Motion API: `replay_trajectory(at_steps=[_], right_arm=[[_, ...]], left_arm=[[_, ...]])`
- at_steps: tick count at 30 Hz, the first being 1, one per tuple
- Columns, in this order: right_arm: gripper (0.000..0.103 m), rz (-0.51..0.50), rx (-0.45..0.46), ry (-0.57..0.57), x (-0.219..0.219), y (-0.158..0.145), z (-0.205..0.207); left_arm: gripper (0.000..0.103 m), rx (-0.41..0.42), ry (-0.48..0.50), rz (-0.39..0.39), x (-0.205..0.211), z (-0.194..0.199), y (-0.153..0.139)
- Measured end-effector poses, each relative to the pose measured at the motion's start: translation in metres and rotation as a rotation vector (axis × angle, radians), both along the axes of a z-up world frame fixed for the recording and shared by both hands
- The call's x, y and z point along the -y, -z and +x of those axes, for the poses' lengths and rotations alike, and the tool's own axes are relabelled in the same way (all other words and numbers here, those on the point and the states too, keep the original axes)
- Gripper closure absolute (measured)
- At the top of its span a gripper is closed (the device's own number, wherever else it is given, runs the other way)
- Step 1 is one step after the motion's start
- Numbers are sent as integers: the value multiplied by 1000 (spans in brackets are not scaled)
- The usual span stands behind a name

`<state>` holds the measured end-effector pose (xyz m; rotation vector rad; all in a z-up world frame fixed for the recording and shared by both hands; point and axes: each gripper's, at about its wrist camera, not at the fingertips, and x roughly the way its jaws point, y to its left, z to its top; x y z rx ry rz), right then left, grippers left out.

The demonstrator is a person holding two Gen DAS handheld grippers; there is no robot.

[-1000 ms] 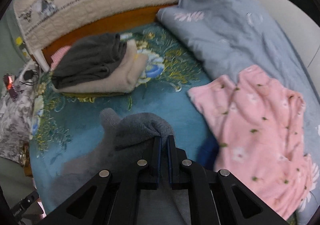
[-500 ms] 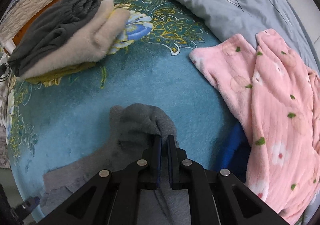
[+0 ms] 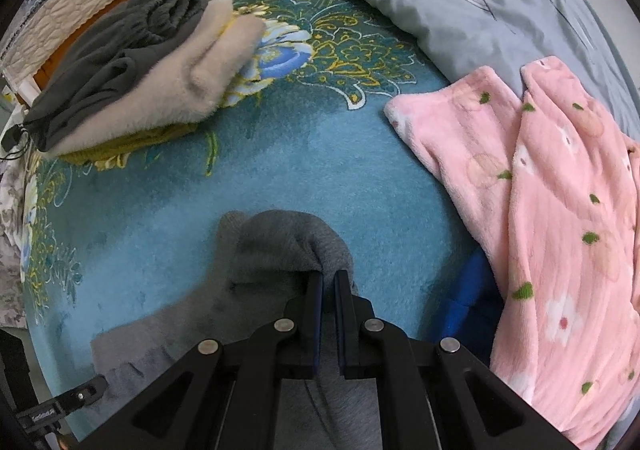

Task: Fold clothes
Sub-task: 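Lay the sweatpants flat on the teal blanket with both tools and release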

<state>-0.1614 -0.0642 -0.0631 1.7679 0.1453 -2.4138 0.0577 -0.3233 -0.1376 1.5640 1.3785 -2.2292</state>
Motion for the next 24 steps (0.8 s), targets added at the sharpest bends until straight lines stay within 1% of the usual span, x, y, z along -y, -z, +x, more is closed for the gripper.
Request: replay_trajectory(at_steps=[2, 3, 4, 7, 9, 14, 16, 19, 21, 23, 24], right_arm=[[97, 16, 13, -25, 6, 0, -1], [97, 26, 15, -40, 10, 0, -2], [97, 32, 9, -59, 15, -3, -2], [97, 8, -27, -104, 31, -15, -4], [97, -14, -38, -113, 40, -16, -7], [97, 29, 25, -90, 59, 15, -15], [97, 31, 42, -68, 59, 24, -16], [97, 32, 49, -46, 57, 28, -16], [93, 26, 57, -44, 57, 28, -16], [92, 26, 61, -54, 57, 26, -13], [89, 34, 55, -59, 57, 23, -10]], left_arm=[[95, -33, -7, -70, -1, 2, -12], [95, -69, -20, -121, 3, 4, -26], [95, -95, -34, -151, 9, 7, -36], [95, -101, -66, -197, 26, 10, -46], [95, -101, -87, -225, 38, 12, -52], [95, -10, -92, -200, 44, 14, -23], [95, 1, -82, -201, 44, 16, -19], [94, 17, -64, -190, 42, 8, -17], [91, 45, -73, -160, 43, 3, -14], [83, 68, -86, -131, 44, 2, -12], [79, 74, -94, -119, 44, 3, -13]])
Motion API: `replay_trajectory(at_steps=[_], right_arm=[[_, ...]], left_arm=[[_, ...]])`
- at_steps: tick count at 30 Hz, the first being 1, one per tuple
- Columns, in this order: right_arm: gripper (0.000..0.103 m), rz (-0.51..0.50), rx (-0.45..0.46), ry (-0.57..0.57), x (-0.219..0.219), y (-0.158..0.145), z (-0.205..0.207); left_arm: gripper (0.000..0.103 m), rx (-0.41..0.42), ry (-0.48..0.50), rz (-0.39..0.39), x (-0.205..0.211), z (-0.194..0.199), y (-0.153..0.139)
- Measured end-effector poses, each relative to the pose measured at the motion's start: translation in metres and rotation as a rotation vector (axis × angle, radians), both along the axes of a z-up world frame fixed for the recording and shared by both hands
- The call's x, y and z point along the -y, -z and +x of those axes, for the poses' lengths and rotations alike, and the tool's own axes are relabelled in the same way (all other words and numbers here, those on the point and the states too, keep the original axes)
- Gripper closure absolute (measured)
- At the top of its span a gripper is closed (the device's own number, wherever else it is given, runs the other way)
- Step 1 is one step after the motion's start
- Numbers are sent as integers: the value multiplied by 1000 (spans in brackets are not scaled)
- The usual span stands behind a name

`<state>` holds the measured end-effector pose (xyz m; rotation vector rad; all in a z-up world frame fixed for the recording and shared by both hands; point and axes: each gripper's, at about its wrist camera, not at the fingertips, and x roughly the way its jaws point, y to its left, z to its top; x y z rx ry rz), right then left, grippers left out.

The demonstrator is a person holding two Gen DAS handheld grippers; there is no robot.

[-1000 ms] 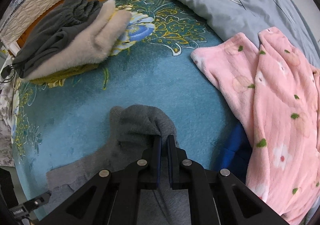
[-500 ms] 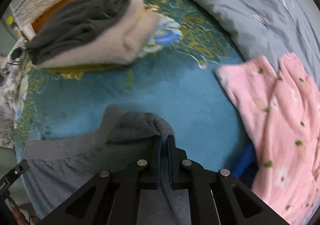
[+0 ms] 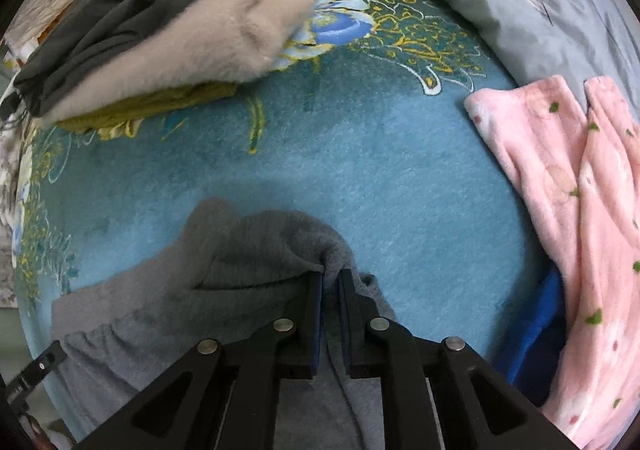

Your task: Fold clothes

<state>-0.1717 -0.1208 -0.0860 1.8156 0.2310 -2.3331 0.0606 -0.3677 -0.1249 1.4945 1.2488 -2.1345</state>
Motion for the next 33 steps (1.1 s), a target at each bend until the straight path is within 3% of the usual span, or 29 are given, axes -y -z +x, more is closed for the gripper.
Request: replay_trajectory(at_steps=[1, 2, 3, 4, 9, 14, 21, 24, 26, 31, 33], right_arm=[[86, 2, -7, -4, -1, -4, 2], [72, -12, -14, -5, -3, -9, 5], [59, -28, -22, -4, -5, -14, 8], [55, -48, -35, 4, -9, -23, 13], [51, -197, -133, 71, -57, -80, 58], [47, -308, -252, 243, -164, -139, 138], [45, -167, -382, 647, -360, -185, 317], [43, -122, -357, 831, -426, -174, 402], [43, -128, -280, 956, -456, -147, 450], [43, -293, -163, 1208, -489, -72, 524], [43, -376, -152, 1288, -495, -48, 536]], left_arm=[[67, 1, -11, 6, 0, 3, -2], [60, 0, -24, 9, 0, 6, -4], [60, -6, -36, 14, 0, 10, -8], [58, -13, -48, 19, 0, 14, -13], [46, -116, -35, 35, -21, 35, -54], [42, -204, 43, 55, -69, 51, -78], [42, -203, 195, 62, -148, 70, -73], [42, -185, 240, 48, -172, 73, -67], [42, -183, 262, 41, -186, 77, -63], [42, -148, 297, -36, -194, 93, -52], [42, -143, 275, -23, -187, 97, -50]])
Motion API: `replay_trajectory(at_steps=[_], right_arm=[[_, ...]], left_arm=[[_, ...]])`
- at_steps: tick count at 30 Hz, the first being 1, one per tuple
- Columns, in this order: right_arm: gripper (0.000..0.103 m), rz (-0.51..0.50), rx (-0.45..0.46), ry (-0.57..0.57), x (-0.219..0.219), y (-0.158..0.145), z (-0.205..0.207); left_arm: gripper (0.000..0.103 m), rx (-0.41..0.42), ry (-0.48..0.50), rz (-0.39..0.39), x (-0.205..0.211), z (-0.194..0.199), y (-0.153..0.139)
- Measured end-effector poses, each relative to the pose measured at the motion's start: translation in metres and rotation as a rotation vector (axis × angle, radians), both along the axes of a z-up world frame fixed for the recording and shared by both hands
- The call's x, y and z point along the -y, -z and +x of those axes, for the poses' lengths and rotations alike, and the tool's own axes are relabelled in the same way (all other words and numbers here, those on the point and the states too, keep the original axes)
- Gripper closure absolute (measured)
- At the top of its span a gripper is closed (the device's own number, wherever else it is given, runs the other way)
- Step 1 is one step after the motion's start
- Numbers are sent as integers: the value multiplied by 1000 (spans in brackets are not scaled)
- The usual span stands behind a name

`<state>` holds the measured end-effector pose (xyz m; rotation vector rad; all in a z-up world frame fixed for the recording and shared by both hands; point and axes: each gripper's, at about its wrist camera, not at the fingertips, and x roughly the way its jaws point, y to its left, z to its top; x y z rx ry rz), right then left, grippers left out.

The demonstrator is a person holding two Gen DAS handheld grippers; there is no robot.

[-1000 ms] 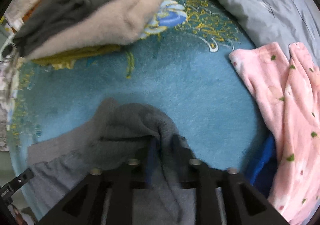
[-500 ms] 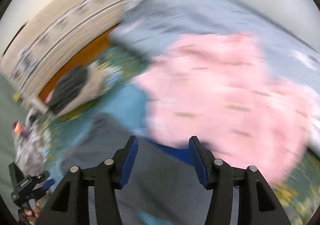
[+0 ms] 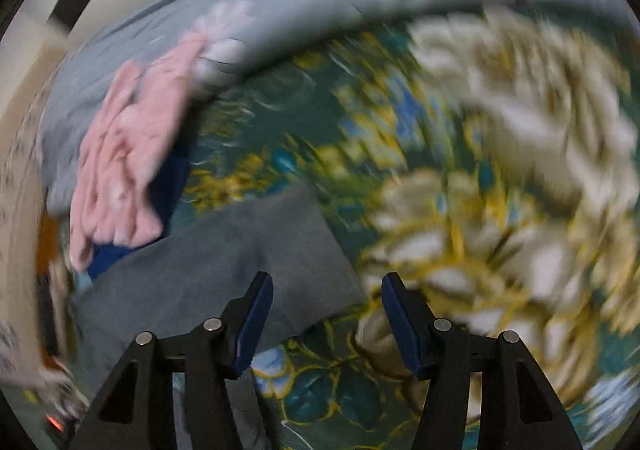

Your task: Fold clothes

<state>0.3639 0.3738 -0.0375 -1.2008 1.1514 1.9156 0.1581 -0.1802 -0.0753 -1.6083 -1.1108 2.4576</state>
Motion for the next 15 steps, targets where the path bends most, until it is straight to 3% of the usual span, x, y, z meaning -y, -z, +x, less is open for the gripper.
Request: replay_trajectory(at_steps=[8, 10, 12, 15], right_arm=[[44, -139, -96, 205, 3, 35, 5], [56, -170, -129, 239, 0, 40, 5], [92, -188, -142, 244, 0, 39, 0], [95, -167, -163, 220, 0, 25, -9]], left_arm=[[42, -19, -101, 54, 19, 13, 4], [42, -13, -120, 72, 22, 13, 7], [42, -5, -134, 81, 24, 12, 9], [42, -5, -145, 90, 27, 12, 10]])
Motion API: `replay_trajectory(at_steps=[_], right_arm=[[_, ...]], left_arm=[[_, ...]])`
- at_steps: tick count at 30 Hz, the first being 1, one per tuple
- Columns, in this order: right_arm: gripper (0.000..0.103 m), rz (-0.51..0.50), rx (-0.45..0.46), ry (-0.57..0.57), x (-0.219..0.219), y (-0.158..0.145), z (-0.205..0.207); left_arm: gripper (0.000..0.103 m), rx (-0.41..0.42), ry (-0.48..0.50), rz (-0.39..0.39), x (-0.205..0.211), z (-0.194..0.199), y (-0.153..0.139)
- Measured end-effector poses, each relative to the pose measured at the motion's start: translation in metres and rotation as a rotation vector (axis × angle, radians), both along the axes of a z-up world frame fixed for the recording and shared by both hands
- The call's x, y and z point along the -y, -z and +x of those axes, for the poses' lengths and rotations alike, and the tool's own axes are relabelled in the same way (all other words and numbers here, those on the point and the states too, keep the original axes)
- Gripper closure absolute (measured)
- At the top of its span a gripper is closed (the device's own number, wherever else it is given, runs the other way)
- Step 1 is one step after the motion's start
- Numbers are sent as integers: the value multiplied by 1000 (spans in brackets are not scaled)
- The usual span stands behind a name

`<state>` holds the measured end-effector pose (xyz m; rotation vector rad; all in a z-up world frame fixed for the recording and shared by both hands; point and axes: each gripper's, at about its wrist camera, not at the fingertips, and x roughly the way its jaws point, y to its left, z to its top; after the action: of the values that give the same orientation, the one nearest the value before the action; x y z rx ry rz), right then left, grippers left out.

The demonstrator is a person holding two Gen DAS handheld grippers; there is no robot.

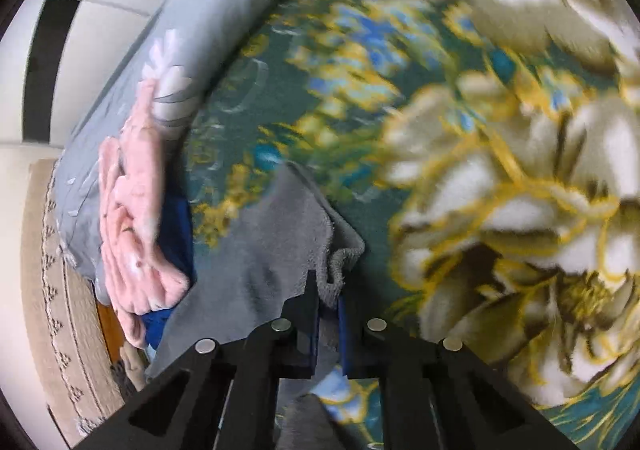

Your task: Fold clothes

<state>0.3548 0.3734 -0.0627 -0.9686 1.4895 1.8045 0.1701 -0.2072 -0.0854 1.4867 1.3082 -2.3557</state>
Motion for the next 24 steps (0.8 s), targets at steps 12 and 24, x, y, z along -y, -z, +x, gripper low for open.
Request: replay_trajectory(at_steps=[12, 24], right_arm=[[95, 176, 114, -98, 2, -11, -5], [91, 138, 214, -111, -5, 1, -15]], left_arm=[[42, 30, -23, 29, 5, 0, 8], [42, 32, -39, 48, 9, 2, 11]])
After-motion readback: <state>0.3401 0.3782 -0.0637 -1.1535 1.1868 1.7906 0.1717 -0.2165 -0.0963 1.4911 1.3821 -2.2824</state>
